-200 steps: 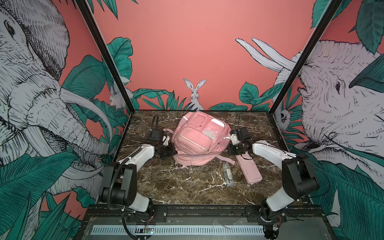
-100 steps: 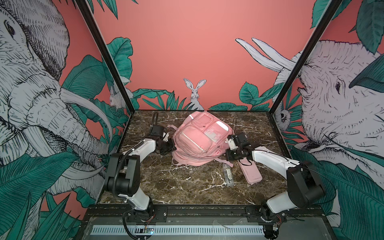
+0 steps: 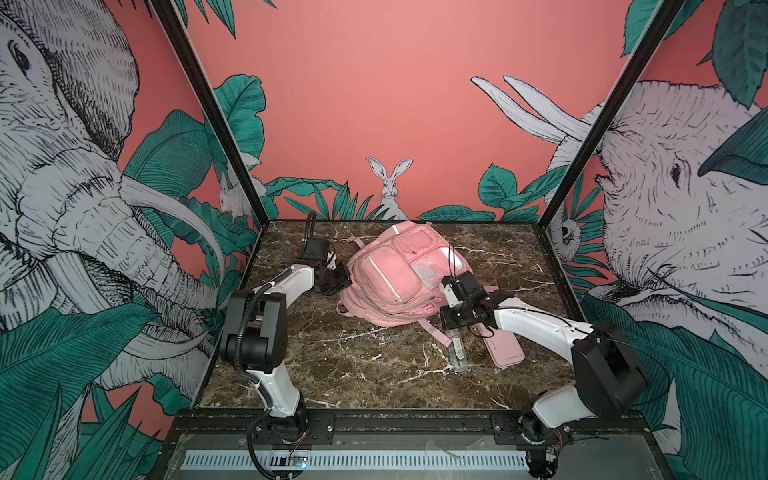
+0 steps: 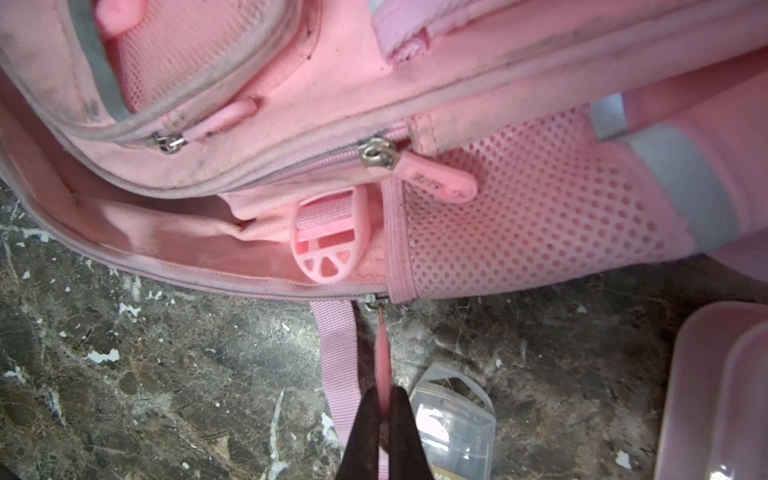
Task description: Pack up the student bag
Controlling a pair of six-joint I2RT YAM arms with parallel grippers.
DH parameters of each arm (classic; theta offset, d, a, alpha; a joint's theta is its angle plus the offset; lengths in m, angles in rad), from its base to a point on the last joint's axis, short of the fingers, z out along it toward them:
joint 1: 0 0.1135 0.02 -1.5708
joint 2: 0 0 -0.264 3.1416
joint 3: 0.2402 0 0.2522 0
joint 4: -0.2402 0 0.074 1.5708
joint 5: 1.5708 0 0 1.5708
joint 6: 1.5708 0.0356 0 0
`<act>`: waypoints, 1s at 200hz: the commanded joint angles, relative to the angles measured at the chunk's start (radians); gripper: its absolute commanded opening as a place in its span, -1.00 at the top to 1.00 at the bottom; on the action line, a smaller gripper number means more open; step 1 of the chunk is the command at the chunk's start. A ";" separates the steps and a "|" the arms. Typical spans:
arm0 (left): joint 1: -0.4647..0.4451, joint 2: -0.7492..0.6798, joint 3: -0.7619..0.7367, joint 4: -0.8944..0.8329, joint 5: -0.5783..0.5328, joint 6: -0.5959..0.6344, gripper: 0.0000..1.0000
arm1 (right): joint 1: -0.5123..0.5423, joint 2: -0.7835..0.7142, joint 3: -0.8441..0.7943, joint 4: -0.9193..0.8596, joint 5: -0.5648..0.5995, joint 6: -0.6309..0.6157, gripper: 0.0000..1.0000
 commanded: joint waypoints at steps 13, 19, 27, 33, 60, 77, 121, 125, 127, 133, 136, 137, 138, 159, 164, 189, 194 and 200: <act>0.007 -0.046 0.009 0.027 -0.022 0.003 0.90 | 0.004 -0.023 0.022 -0.065 0.047 -0.041 0.66; 0.007 -0.058 0.006 0.015 -0.033 0.011 0.88 | 0.004 -0.030 0.028 -0.071 0.046 -0.050 0.55; 0.007 -0.081 0.003 -0.001 -0.059 0.027 0.85 | 0.004 -0.043 0.035 -0.072 0.044 -0.060 0.42; 0.007 -0.098 0.000 -0.012 -0.075 0.039 0.82 | 0.004 -0.053 0.041 -0.071 0.042 -0.066 0.35; 0.007 -0.151 0.011 -0.061 -0.109 0.083 0.65 | 0.004 -0.071 0.081 -0.071 0.050 -0.096 0.17; 0.007 -0.167 0.020 -0.079 -0.105 0.091 0.56 | 0.002 -0.052 0.108 -0.062 0.063 -0.113 0.13; -0.007 -0.177 0.029 -0.070 -0.056 0.071 0.31 | -0.014 0.039 0.162 -0.025 0.079 -0.147 -0.09; -0.011 -0.176 0.031 -0.071 -0.054 0.072 0.29 | -0.018 0.045 0.168 -0.026 0.081 -0.147 -0.11; -0.014 -0.176 0.032 -0.072 -0.053 0.072 0.28 | -0.019 0.048 0.170 -0.027 0.080 -0.146 -0.11; -0.023 -0.174 0.035 -0.071 -0.051 0.071 0.27 | -0.028 0.057 0.175 -0.022 0.074 -0.146 -0.14; -0.029 -0.172 0.034 -0.070 -0.049 0.070 0.27 | -0.033 0.059 0.175 -0.016 0.068 -0.145 -0.15; -0.029 -0.173 0.034 -0.069 -0.048 0.070 0.26 | -0.035 0.060 0.176 -0.013 0.066 -0.145 -0.16; -0.032 -0.173 0.034 -0.068 -0.048 0.070 0.25 | -0.037 0.061 0.175 -0.011 0.062 -0.143 -0.16; -0.075 -0.151 0.041 -0.055 -0.022 0.068 0.19 | -0.075 0.087 0.174 0.026 0.008 -0.131 -0.18; -0.086 -0.144 0.041 -0.049 -0.017 0.066 0.19 | -0.081 0.092 0.176 0.031 0.001 -0.132 -0.18; -0.132 -0.107 0.040 -0.018 0.005 0.050 0.17 | -0.093 0.139 0.184 0.041 -0.020 -0.136 -0.18; -0.139 -0.100 0.038 -0.009 0.008 0.044 0.17 | -0.093 0.145 0.186 0.045 -0.023 -0.136 -0.19; -0.145 -0.093 0.035 -0.001 0.011 0.037 0.17 | -0.093 0.153 0.188 0.047 -0.026 -0.137 -0.19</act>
